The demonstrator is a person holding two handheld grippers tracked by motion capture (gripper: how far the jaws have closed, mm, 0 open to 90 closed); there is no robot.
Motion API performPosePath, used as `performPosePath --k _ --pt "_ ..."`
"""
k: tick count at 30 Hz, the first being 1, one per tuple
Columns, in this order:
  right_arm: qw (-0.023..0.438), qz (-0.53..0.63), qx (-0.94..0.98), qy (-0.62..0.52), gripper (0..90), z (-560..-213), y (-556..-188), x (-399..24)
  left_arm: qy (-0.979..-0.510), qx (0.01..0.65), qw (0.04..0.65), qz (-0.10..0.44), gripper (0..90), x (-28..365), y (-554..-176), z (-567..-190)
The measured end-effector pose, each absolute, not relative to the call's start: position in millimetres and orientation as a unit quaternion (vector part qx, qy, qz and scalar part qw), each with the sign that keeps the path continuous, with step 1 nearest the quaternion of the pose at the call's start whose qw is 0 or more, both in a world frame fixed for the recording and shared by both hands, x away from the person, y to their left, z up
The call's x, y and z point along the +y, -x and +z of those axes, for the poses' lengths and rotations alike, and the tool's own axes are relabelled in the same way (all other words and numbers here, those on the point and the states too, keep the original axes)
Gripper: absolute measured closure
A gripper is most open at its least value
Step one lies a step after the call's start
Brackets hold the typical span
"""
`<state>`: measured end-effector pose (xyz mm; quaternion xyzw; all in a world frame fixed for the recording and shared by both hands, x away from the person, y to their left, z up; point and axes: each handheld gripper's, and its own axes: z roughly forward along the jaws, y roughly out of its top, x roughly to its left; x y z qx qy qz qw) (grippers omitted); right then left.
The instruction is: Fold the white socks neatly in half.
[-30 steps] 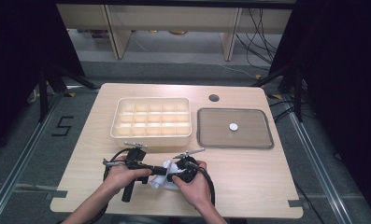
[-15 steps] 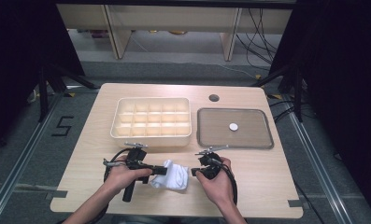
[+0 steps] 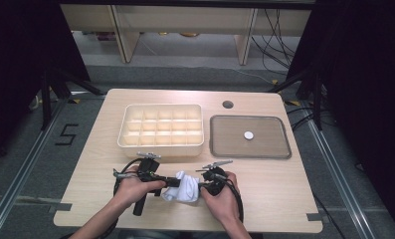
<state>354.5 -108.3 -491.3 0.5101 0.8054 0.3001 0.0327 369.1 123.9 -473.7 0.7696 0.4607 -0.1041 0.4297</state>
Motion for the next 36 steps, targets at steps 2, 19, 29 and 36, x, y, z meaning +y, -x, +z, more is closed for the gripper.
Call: performPosePath --k 2,19,29,36 --pt "0.034 0.301 0.804 -0.511 90.0 -491.2 -353.9 -105.5 -0.769 0.458 0.434 -0.101 82.9 122.3 -369.1 -474.5" --pt "0.034 0.301 0.806 -0.508 90.0 -492.4 -354.0 -99.6 -0.776 0.448 0.435 -0.095 83.0 115.1 -367.9 -476.8" --pt "0.038 0.312 0.809 -0.496 90.0 -494.7 -353.7 -95.5 -0.787 0.439 0.429 -0.067 83.0 111.2 -366.0 -475.9" --pt "0.034 0.311 0.811 -0.495 90.0 -492.6 -353.6 -92.8 -0.784 0.441 0.432 -0.064 82.9 109.1 -366.4 -474.2"
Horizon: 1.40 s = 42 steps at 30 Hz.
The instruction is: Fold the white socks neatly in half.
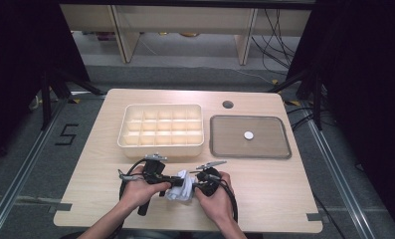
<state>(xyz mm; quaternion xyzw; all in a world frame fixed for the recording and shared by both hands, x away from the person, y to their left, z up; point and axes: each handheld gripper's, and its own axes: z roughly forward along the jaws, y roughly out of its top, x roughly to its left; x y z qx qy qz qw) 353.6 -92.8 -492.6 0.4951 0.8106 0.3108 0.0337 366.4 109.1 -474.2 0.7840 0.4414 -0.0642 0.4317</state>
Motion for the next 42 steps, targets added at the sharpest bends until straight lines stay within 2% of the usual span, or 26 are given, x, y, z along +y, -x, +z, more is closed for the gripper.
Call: performPosePath --k 19,38,42 --pt "0.019 0.311 0.808 -0.500 90.0 -488.9 -357.0 -92.0 -0.786 0.447 0.424 -0.046 82.5 98.6 -373.6 -467.3" --pt "0.015 0.312 0.808 -0.500 90.0 -494.2 -362.6 -87.1 -0.788 0.450 0.418 -0.052 82.4 92.7 -379.4 -468.7" --pt "0.014 0.317 0.811 -0.491 90.0 -495.7 -363.0 -85.2 -0.792 0.448 0.414 -0.038 82.3 90.2 -379.0 -469.9"
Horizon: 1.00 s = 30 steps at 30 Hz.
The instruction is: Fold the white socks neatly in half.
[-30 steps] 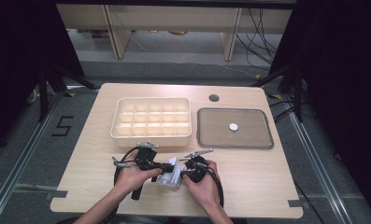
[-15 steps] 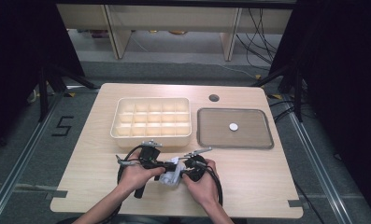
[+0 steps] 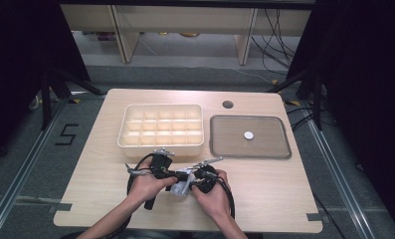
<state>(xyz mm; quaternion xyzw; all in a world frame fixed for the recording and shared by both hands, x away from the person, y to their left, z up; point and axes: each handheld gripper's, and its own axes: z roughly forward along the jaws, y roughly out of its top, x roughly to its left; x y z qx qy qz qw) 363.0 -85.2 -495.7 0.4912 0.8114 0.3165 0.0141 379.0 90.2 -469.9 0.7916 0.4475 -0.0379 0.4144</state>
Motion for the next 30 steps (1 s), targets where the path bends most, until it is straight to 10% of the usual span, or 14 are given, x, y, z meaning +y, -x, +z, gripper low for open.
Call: performPosePath --k 22,30 --pt "-0.030 0.359 0.748 -0.558 70.2 -467.5 -394.4 -108.4 -0.815 0.419 0.400 -0.014 81.7 77.8 -371.6 -477.5" --pt "-0.050 0.368 0.748 -0.549 78.5 -475.5 -398.0 -108.1 -0.815 0.421 0.398 -0.006 81.4 75.7 -370.0 -477.9"
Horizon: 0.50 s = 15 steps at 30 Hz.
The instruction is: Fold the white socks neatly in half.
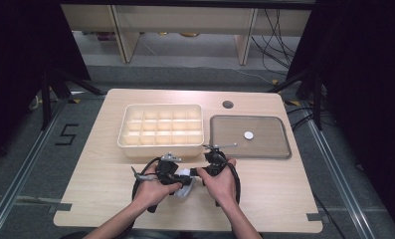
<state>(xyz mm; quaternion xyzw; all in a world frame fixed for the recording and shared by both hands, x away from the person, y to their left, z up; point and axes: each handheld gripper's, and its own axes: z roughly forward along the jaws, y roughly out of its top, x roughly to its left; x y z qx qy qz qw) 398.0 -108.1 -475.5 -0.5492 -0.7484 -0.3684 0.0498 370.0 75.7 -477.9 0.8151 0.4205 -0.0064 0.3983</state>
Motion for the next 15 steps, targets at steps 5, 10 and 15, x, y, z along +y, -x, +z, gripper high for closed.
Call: performPosePath --k 5,10,15 --pt "0.047 -0.359 -0.751 0.552 84.8 -476.6 -396.8 -106.1 -0.818 0.407 0.407 -0.014 75.9 74.8 -367.9 -476.4" --pt "0.044 -0.362 -0.751 0.550 85.1 -479.2 -399.2 -108.3 -0.818 0.383 0.429 -0.015 68.9 81.7 -353.6 -457.8" --pt "0.038 -0.363 -0.752 0.549 85.0 -481.6 -399.0 -108.6 -0.831 0.368 0.416 -0.027 74.2 83.7 -339.9 -461.0"
